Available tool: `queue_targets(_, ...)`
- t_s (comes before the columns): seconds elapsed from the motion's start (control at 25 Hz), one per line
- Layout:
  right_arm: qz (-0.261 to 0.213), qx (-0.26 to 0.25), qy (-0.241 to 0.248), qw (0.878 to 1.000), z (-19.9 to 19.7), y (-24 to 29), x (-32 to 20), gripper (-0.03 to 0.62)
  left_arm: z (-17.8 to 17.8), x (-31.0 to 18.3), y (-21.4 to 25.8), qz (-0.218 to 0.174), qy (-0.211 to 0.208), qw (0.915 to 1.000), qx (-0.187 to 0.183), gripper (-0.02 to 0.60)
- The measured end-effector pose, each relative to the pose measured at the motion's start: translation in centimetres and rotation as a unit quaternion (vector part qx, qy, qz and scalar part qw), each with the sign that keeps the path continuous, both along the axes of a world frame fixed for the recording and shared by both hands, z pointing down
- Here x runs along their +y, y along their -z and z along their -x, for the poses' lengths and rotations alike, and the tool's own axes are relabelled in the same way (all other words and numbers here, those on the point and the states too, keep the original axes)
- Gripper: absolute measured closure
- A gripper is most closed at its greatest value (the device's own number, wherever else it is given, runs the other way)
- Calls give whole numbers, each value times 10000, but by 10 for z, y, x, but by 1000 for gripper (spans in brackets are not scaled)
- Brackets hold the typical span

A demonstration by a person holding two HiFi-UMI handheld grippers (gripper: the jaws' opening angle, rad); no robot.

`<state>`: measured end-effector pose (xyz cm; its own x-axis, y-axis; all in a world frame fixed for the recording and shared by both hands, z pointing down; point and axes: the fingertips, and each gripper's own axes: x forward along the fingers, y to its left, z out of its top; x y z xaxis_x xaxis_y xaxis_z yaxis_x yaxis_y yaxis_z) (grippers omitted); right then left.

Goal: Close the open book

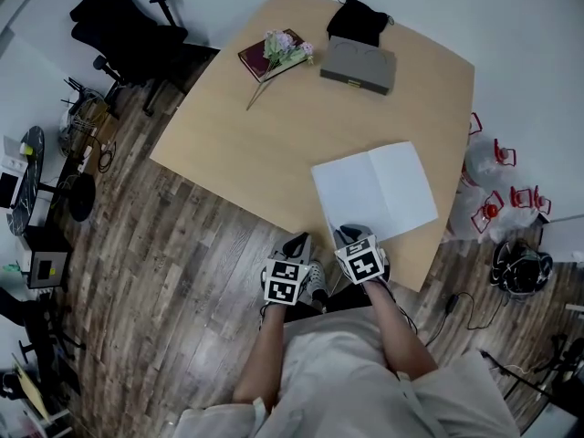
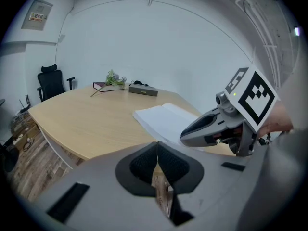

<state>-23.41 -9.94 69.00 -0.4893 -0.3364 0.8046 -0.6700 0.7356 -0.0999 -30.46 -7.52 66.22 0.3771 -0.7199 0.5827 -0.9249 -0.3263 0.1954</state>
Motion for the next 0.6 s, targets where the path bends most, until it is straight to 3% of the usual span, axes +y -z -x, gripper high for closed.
queue_targets(0.32, 35, -357, -1085, 9935, -61, 15, -19, 537, -42, -26, 10, -122, -563, 9983, -82, 558)
queue_targets(0.6, 145, -710, -2344, 9694, -150, 16, -23, 537, -108, -37, 10, -83, -1361, 9906, -141, 558)
